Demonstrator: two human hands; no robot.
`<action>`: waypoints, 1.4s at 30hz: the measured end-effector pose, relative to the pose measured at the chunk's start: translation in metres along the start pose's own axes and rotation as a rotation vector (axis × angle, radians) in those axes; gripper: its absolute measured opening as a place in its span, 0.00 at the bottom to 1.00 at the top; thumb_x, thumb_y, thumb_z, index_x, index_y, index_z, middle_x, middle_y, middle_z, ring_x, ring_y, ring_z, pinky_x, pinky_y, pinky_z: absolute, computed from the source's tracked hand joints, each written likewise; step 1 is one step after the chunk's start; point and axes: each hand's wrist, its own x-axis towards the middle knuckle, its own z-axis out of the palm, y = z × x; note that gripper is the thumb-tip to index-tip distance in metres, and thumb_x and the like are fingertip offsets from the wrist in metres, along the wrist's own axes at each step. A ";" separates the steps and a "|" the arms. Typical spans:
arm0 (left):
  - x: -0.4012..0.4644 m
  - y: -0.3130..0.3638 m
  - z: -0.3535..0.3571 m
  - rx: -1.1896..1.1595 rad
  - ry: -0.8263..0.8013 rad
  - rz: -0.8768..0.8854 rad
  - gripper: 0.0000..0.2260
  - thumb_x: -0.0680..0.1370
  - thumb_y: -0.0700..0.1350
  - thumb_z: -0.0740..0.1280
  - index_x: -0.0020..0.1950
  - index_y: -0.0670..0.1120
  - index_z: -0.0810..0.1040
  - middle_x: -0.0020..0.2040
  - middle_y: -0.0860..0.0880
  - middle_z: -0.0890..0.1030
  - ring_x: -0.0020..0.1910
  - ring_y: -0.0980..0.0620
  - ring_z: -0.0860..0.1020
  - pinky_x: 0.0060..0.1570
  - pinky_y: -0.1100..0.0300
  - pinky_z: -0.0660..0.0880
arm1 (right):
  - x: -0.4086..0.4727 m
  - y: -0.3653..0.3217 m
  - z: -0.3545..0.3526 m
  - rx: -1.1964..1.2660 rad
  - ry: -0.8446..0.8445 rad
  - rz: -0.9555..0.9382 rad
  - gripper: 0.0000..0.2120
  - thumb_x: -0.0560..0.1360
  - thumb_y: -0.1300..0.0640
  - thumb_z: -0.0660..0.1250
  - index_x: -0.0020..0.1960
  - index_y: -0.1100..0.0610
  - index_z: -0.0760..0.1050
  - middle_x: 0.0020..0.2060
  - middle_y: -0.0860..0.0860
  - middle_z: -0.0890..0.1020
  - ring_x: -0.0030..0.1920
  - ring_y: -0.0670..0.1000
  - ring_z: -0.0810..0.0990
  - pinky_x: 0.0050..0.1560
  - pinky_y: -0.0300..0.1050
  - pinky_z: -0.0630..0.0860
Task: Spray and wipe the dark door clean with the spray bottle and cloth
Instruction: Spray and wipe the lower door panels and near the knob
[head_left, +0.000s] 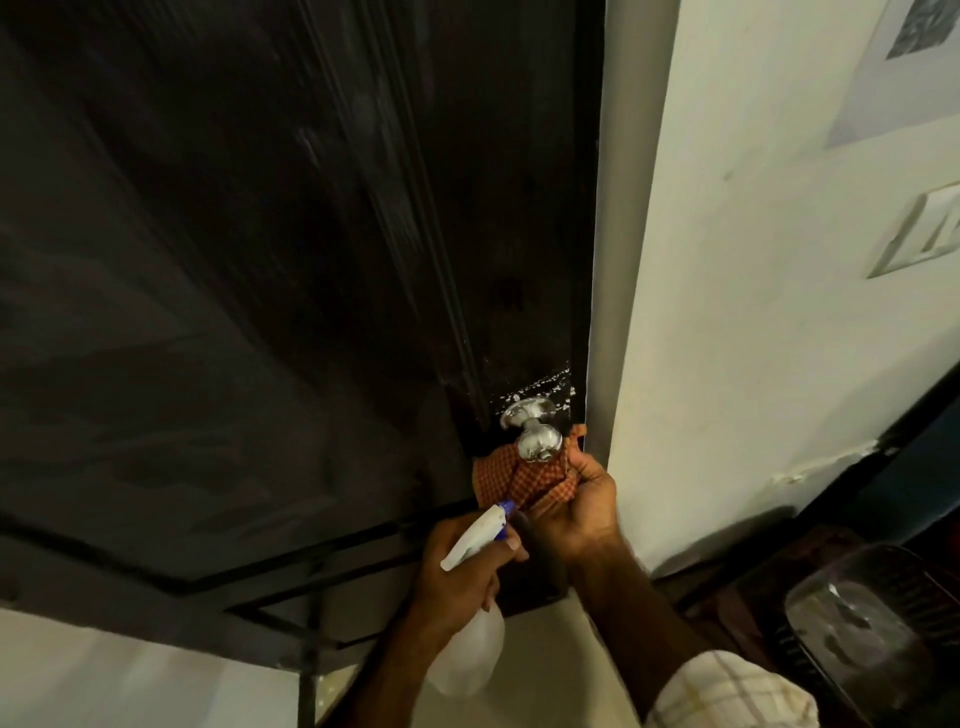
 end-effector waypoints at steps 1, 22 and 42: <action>-0.001 -0.001 -0.001 -0.004 0.001 -0.016 0.14 0.78 0.40 0.76 0.62 0.44 0.78 0.46 0.43 0.89 0.25 0.52 0.73 0.26 0.61 0.71 | -0.001 0.000 -0.001 0.001 0.006 -0.002 0.26 0.77 0.53 0.68 0.73 0.56 0.79 0.71 0.62 0.79 0.74 0.66 0.75 0.76 0.67 0.68; -0.129 -0.091 -0.053 0.132 -0.505 -0.007 0.28 0.64 0.50 0.77 0.59 0.36 0.80 0.50 0.32 0.84 0.21 0.56 0.72 0.23 0.63 0.68 | -0.209 0.115 -0.079 0.120 0.093 -0.372 0.17 0.86 0.47 0.61 0.62 0.49 0.87 0.65 0.58 0.84 0.64 0.61 0.84 0.71 0.66 0.74; -0.327 -0.187 -0.081 0.333 -0.345 -0.017 0.13 0.79 0.44 0.76 0.57 0.54 0.75 0.43 0.44 0.87 0.31 0.53 0.79 0.28 0.61 0.74 | -0.419 0.218 -0.161 0.063 0.143 -0.296 0.28 0.83 0.44 0.64 0.73 0.65 0.77 0.71 0.65 0.78 0.73 0.66 0.77 0.76 0.65 0.70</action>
